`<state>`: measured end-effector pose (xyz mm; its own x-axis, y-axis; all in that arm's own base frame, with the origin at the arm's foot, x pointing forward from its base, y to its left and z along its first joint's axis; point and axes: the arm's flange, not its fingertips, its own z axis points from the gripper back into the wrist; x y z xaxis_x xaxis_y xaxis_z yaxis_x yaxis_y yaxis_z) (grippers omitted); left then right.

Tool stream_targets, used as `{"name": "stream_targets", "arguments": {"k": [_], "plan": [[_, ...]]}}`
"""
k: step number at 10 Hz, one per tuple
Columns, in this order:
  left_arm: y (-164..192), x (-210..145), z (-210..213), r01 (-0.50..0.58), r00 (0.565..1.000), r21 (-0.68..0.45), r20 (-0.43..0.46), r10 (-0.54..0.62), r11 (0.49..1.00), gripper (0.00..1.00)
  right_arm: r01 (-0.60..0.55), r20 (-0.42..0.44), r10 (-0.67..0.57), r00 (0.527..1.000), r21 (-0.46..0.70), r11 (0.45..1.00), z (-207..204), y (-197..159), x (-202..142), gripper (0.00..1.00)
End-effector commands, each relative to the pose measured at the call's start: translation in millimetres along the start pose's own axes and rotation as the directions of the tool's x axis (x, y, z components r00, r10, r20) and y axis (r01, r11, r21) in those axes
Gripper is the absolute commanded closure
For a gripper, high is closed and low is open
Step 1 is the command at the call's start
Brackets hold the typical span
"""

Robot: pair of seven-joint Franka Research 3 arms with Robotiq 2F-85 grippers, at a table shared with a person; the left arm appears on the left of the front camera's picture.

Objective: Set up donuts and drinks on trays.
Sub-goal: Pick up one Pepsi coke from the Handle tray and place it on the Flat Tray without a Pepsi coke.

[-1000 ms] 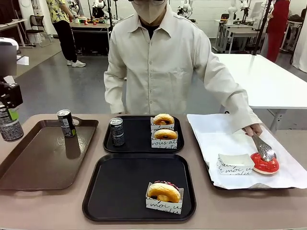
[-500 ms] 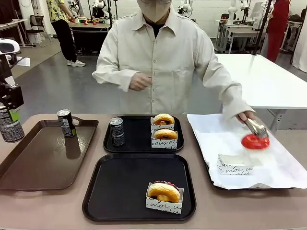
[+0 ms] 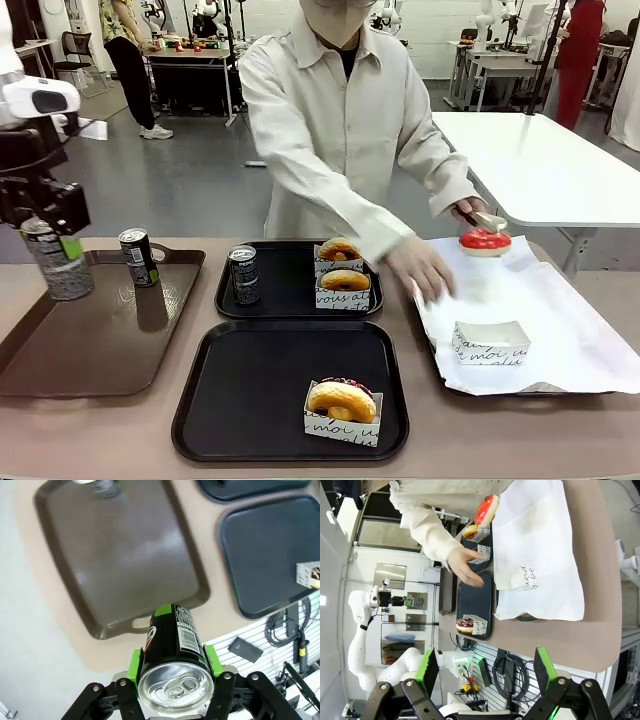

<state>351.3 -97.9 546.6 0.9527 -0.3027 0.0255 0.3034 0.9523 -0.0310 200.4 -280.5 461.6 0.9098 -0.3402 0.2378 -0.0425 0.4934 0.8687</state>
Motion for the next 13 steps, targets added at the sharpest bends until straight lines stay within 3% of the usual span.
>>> {"name": "stream_targets", "arguments": {"k": [1, 6, 13], "plan": [[-25, 1, -15, 0.075, 0.997, -0.03, 0.016, -0.074, 0.997, 0.42, -0.014, 0.011, 0.014, 1.0, 0.023, 1.0, 1, 0, 2, 0.0], [-97, 7, -48, 0.215, 0.976, -0.049, -0.013, -0.216, 0.975, 0.42, -0.014, 0.011, 0.014, 1.0, 0.023, 1.0, 1, 0, 2, 0.0], [-147, 21, -83, 0.28, 0.96, -0.075, 0.009, -0.28, 0.957, 0.42, -0.014, 0.011, 0.014, 1.0, 0.023, 1.0, 1, 0, 2, 0.0]]}}
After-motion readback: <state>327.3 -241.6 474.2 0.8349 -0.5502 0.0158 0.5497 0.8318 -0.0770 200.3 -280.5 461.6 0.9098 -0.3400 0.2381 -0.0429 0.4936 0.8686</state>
